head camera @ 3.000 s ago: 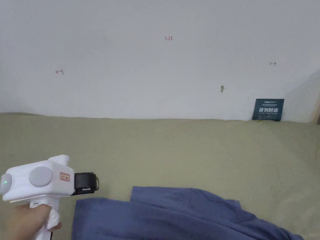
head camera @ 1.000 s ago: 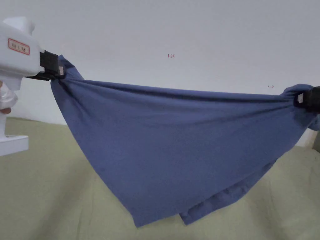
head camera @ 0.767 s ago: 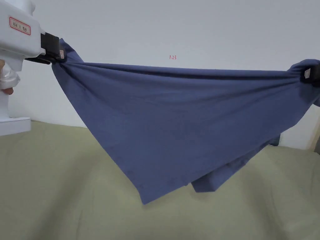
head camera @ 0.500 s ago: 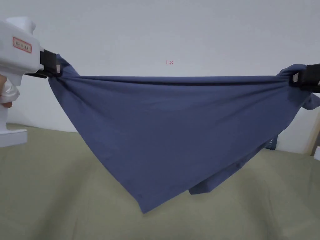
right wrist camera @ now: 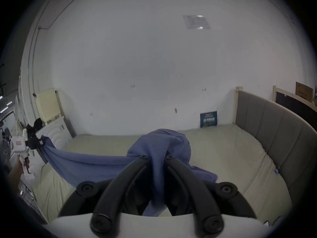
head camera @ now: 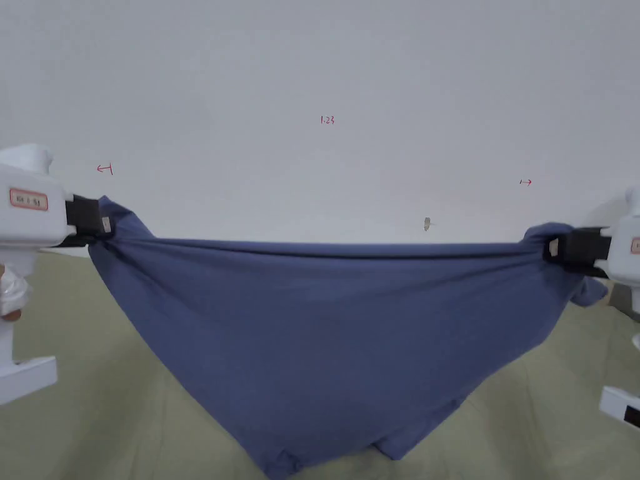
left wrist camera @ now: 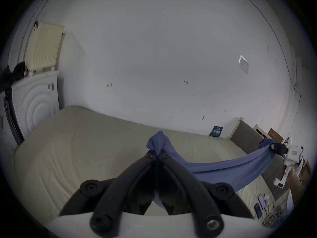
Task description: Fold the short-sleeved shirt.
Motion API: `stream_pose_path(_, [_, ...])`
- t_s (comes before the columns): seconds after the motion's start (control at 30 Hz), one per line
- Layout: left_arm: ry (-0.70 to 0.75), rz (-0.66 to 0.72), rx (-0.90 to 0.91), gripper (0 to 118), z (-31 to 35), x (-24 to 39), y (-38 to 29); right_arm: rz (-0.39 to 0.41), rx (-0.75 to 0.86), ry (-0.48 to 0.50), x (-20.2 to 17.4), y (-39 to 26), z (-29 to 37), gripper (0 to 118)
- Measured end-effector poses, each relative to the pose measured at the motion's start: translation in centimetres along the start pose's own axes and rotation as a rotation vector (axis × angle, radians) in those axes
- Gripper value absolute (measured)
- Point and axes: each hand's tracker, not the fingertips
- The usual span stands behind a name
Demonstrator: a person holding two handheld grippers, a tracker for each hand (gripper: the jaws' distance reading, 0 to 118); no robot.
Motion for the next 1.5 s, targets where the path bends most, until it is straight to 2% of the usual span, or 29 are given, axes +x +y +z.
stream_pose_path(0.1, [-0.005,-0.002,-0.047,0,-0.2,-0.9,-2.5,-0.008,-0.029,0.008,0.9,-2.8,0.1,11])
stream_pose_path(0.33, [-0.024,0.018,-0.162,0,0.8,-3.5,-9.7,-0.092,-0.105,0.04,3.0,-10.3,1.4,11])
stream_pose_path(0.47, [-0.035,0.068,-0.226,0,2.7,-4.3,-14.0,-0.117,-0.164,0.042,3.7,-14.2,2.8,11])
stream_pose_path(0.57, [-0.027,0.131,-0.298,0,4.2,-4.6,-17.3,-0.167,-0.222,0.048,4.2,-17.3,4.4,11])
stream_pose_path(0.7, [-0.017,0.144,-0.341,0,6.6,-5.2,-21.4,-0.167,-0.276,0.053,4.8,-21.2,6.7,11])
stream_pose_path(0.8, [-0.001,0.168,-0.388,0,8.0,-5.8,-24.3,-0.217,-0.348,0.047,5.2,-24.1,8.2,11])
stream_pose_path(0.87, [0.003,0.172,-0.409,0,8.9,-5.9,-25.8,-0.209,-0.382,0.049,5.2,-25.7,8.9,14])
stream_pose_path(0.9, [0.011,0.171,-0.426,2,9.3,-5.9,-26.3,-0.203,-0.409,0.047,5.1,-26.3,9.2,21])
stream_pose_path(0.93, [0.004,0.175,-0.432,8,9.7,-5.8,-26.9,-0.195,-0.43,0.038,5.4,-27.2,9.5,47])
stream_pose_path(0.97, [-0.022,0.179,-0.435,28,10.3,-5.7,-27.3,-0.204,-0.439,0.041,5.4,-27.8,9.7,66])
stream_pose_path(1.0, [-0.05,0.171,-0.408,65,11.0,-5.5,-27.7,-0.212,-0.435,0.047,5.5,-28.2,10.1,68])
stream_pose_path(1.03, [-0.085,0.188,-0.379,112,11.6,-5.2,-27.9,-0.219,-0.413,0.069,5.5,-28.4,10.7,68])
stream_pose_path(1.07, [-0.102,0.225,-0.373,118,12.1,-4.9,-27.8,-0.24,-0.358,0.078,5.3,-28.3,11.4,68])
stream_pose_path(1.13, [-0.18,0.267,-0.299,118,13.6,-3.8,-26.9,-0.27,-0.28,0.084,4.6,-26.9,12.8,68])
stream_pose_path(1.17, [-0.187,0.238,-0.274,118,14.1,-3.4,-25.7,-0.247,-0.251,0.065,3.8,-25.8,13.6,68])
stream_pose_path(1.2, [-0.183,0.198,-0.258,118,14.6,-2.7,-24.7,-0.218,-0.206,0.057,2.9,-24.8,14.5,68])
stream_pose_path(1.27, [-0.139,0.069,-0.176,118,16.3,0.0,-22.3,-0.096,-0.089,0.025,-0.5,-22.6,17.0,68])
stream_pose_path(1.37, [-0.048,-0.078,-0.048,118,19.1,4.6,-22.1,-0.013,-0.002,-0.001,-5.7,-21.3,20.7,67])
stream_pose_path(1.4, [-0.009,-0.115,-0.02,114,20.2,6.1,-22.5,0.012,0.043,0.004,-7.4,-21.6,22.1,65])
stream_pose_path(1.43, [0.033,-0.156,0.035,99,21.3,7.3,-23.6,0.03,0.088,-0.016,-8.8,-22.2,23.4,56])
stream_pose_path(1.47, [0.064,-0.199,0.091,75,22.6,8.6,-24.7,0.066,0.084,-0.022,-10.4,-23.1,24.3,21])
stream_pose_path(1.5, [0.09,-0.232,0.116,42,23.5,9.7,-25.8,0.098,0.102,-0.047,-11.7,-23.9,25.1,0])
